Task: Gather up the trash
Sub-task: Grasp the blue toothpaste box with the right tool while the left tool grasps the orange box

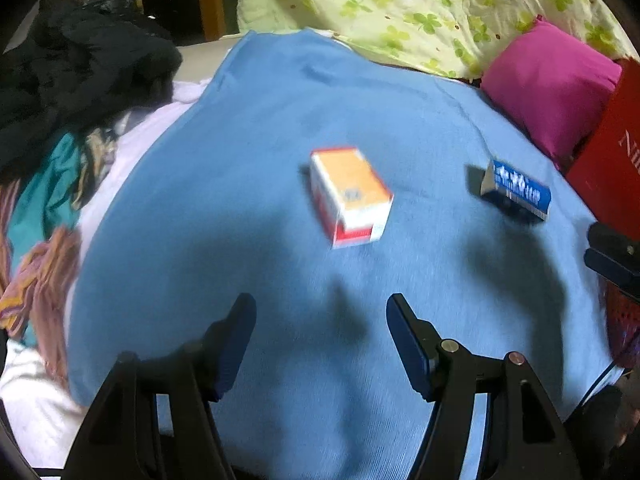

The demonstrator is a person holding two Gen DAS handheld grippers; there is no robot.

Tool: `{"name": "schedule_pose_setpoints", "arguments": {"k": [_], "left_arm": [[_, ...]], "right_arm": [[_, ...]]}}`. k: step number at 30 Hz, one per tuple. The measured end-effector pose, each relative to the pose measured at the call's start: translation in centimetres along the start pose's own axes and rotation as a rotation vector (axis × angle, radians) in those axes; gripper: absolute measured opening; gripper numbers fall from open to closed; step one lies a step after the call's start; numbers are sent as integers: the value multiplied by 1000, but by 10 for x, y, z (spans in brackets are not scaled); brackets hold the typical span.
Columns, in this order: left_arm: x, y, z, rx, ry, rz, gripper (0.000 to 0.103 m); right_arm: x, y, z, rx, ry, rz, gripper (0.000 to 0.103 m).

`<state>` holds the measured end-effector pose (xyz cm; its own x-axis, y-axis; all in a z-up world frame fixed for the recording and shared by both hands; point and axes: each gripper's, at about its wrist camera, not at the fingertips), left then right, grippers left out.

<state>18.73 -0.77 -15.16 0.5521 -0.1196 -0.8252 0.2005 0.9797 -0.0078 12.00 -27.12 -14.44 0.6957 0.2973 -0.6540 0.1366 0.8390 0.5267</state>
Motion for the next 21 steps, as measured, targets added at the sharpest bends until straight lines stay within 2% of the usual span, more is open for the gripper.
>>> {"name": "schedule_pose_setpoints", "arguments": {"k": [8, 12, 15, 19, 21], "left_arm": [[31, -18, 63, -20, -19, -60, 68], [56, -22, 79, -45, 24, -87, 68], [68, -21, 84, -77, 37, -86, 71], [79, -15, 82, -117, 65, -120, 72], [84, -15, 80, -114, 75, -119, 72]], "right_arm": [[29, -23, 71, 8, -98, -15, 74], [63, -40, 95, 22, -34, -16, 74], [82, -47, 97, 31, 29, 17, 74], [92, -35, 87, -77, 75, 7, 74], [93, -25, 79, -142, 87, -18, 78]]}}
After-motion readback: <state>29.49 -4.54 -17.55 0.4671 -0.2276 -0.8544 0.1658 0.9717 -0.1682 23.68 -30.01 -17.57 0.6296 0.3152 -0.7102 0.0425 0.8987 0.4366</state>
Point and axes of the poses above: each gripper's, at about its wrist camera, not at the fingertips, and x roughly the way its jaws point, y to its left, z to its top, and after that the axes turned 2 degrees about z, right-handed
